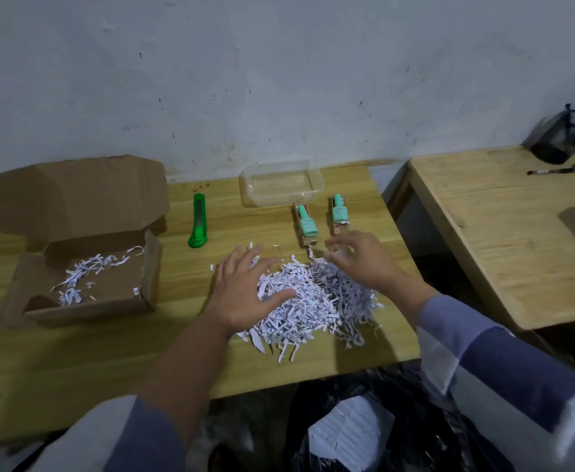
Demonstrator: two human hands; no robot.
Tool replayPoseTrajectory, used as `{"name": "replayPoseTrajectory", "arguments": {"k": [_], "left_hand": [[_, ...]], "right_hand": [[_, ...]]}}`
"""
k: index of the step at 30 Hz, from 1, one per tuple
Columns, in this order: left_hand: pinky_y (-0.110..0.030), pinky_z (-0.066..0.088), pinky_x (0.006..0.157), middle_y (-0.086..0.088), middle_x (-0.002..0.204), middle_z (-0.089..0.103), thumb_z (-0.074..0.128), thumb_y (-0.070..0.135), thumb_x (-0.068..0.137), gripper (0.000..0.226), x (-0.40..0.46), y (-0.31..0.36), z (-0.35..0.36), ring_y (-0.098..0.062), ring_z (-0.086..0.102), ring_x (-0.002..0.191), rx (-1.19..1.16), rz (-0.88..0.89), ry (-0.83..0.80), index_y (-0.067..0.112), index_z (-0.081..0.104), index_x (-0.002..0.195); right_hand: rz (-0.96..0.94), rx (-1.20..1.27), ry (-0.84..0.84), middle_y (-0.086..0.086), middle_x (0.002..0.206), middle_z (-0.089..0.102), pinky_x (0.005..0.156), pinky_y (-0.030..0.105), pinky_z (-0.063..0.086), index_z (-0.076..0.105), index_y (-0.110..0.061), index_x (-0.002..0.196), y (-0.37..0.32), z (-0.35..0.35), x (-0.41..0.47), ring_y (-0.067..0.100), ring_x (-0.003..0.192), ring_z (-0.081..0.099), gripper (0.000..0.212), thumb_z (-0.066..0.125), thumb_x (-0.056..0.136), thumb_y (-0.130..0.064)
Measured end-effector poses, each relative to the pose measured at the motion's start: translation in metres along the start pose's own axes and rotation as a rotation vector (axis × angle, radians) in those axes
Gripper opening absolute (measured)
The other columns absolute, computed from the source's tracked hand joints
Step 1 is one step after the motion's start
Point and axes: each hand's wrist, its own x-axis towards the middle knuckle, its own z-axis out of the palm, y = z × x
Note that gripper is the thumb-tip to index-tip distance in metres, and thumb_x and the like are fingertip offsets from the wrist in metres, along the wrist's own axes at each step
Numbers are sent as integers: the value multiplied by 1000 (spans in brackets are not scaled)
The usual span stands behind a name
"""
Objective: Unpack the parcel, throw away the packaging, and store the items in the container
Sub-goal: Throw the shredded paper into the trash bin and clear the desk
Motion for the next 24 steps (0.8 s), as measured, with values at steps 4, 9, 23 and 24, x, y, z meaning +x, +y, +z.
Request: {"name": "replayPoseTrajectory", "arguments": {"k": [4, 9, 23, 24], "left_hand": [[-51, 3, 119, 11, 161, -4, 35, 98, 49, 116, -13, -9, 12, -23, -5, 148, 78, 30, -126, 47, 1, 147], [-46, 7, 120, 9, 161, -5, 39, 95, 52, 117, -13, -5, 41, -19, -2, 148, 94, 101, -79, 46, -9, 146], [-28, 41, 103, 16, 141, 42, 69, -13, 73, 91, -23, 30, 34, -9, 46, 124, -284, 32, 138, 43, 40, 139], [-24, 40, 101, 17, 139, 43, 69, -14, 73, 91, -23, 38, 29, -8, 45, 123, -311, 43, 142, 43, 41, 138]], "right_hand": [[0, -75, -242, -1, 161, 0, 119, 54, 7, 10, -48, 145, 21, 18, -42, 27, 148, -3, 93, 59, 70, -71], [-161, -257, -164, -4, 161, -5, 103, 44, 19, -6, -53, 143, 23, 59, -54, 26, 142, 5, 96, 56, 71, -67], [-122, 186, 79, 8, 131, 56, 96, 23, 30, 48, -20, 135, -5, 58, -62, 26, 121, 44, 77, 53, 67, 15], [-119, 184, 105, 8, 130, 57, 98, 26, 32, 50, -21, 134, -8, 50, -66, 25, 120, 45, 74, 55, 69, 14]]}}
